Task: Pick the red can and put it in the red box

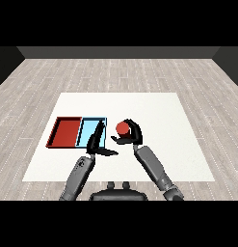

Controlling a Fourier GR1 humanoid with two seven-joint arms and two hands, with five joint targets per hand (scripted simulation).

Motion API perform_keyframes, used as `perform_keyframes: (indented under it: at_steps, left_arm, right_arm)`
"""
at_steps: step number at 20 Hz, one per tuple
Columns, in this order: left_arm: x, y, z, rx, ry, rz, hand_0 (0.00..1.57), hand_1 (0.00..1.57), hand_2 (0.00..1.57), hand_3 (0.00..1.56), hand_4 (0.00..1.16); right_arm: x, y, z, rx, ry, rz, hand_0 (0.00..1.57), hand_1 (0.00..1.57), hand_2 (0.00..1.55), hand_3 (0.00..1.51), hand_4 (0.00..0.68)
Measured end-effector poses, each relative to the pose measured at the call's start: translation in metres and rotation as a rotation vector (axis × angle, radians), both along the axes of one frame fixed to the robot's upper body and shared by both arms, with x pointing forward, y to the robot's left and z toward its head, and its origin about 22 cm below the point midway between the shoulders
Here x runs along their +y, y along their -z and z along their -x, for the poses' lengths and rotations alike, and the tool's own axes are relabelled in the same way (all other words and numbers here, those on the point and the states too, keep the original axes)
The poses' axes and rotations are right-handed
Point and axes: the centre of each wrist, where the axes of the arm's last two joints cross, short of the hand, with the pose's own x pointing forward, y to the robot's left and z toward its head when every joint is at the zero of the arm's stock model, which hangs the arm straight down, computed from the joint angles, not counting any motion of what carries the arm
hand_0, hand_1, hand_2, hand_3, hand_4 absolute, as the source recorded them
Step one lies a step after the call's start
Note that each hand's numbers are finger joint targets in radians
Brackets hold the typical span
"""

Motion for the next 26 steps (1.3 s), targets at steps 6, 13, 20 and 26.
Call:
perform_keyframes:
  at_steps: [6,13,20,26]
  left_arm:
    - [-0.013,0.015,-0.004,0.048,0.028,0.003,0.0,0.0,0.0,0.0,0.0]
    - [-0.023,0.026,-0.008,0.078,0.044,0.018,0.0,0.0,0.0,0.0,0.0]
    - [-0.028,0.031,-0.009,0.108,0.054,0.014,0.0,0.0,0.0,0.0,0.0]
    - [-0.034,0.033,-0.008,0.112,0.078,0.044,0.0,0.0,0.0,0.0,0.0]
  right_arm:
    - [0.011,0.003,0.01,0.0,-0.007,-0.009,1.46,1.46,1.45,1.38,0.634]
    - [0.017,-0.001,0.005,-0.005,-0.021,-0.012,1.45,1.45,1.43,1.38,0.641]
    - [0.031,0.003,0.014,-0.003,-0.036,-0.013,1.45,1.45,1.44,1.38,0.624]
    - [0.035,0.005,0.011,-0.007,-0.057,-0.039,1.49,1.49,1.44,1.38,0.615]
